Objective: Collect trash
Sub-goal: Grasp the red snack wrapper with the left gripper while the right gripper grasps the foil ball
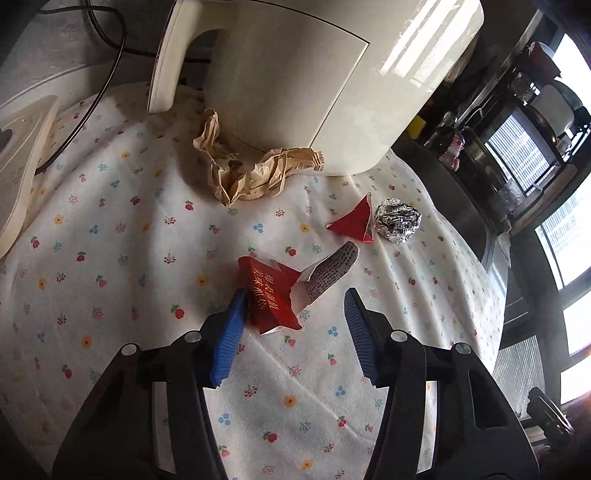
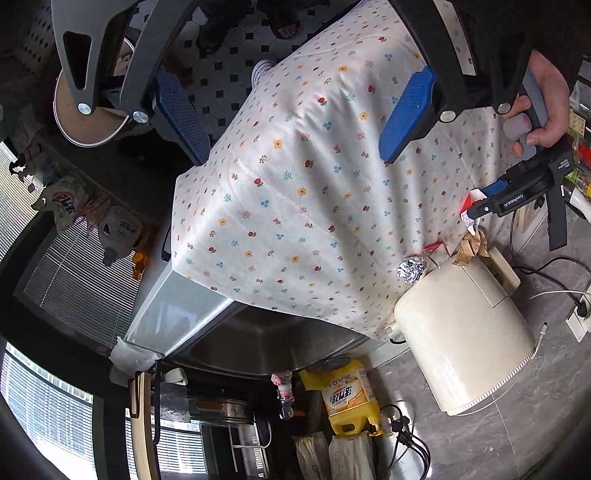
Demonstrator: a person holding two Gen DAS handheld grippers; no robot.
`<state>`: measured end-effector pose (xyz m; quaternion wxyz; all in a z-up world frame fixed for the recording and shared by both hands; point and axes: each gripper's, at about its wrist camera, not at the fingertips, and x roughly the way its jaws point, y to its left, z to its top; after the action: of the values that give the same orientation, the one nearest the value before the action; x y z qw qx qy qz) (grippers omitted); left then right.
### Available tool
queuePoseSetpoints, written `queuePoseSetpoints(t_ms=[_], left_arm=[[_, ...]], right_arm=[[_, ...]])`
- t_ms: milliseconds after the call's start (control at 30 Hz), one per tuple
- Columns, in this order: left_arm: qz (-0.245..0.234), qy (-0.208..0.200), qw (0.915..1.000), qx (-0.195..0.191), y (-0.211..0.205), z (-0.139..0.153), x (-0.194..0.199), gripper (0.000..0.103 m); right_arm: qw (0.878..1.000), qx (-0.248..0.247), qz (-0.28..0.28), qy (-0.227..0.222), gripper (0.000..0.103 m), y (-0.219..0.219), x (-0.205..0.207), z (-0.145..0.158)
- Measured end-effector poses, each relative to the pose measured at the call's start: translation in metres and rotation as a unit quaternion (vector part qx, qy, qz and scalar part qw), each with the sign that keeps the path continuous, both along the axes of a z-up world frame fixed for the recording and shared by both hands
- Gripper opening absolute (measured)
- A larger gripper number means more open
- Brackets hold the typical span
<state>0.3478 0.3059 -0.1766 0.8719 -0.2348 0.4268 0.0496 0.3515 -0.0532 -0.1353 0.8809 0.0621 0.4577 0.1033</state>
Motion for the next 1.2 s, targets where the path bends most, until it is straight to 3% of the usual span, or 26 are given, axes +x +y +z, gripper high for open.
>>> queuePoseSetpoints(t_ms=[167,267,333,433,767,967,1200], left_arm=[[0.017,0.004,0.9997,0.016,-0.002,-0.002,0.009,0.051],[0.039,0.013,0.9988,0.028,-0.001,-0.002,0.015,0.033],[0.060,0.013,0.9981,0.005,0.005,0.001,0.013,0.026],[0.066,-0.006,0.9975,0.023,0.003,0.015,0.008,0.025],[0.135,-0.017,0.9901,0.032,0.013,0.036,-0.026,0.025],[0.197,-0.015,0.9796,0.036,0.034,0.039,-0.072,0.025],[0.263,-0.012,0.9641,0.036,0.055,0.041,-0.121,0.025]], right_arm=[[0.999,0.008,0.031,0.003,0.090,0.008,0.027,-0.003],[0.998,0.008,0.062,0.004,0.090,0.017,0.048,-0.006],[0.997,0.013,0.080,0.009,0.087,0.023,0.066,-0.005],[0.994,0.016,0.108,-0.004,0.087,0.034,0.090,0.000],[0.979,0.048,0.197,0.016,0.080,0.091,0.148,-0.010],[0.968,0.064,0.240,0.032,0.073,0.133,0.170,-0.017],[0.961,0.046,0.272,0.037,0.069,0.179,0.180,-0.030]])
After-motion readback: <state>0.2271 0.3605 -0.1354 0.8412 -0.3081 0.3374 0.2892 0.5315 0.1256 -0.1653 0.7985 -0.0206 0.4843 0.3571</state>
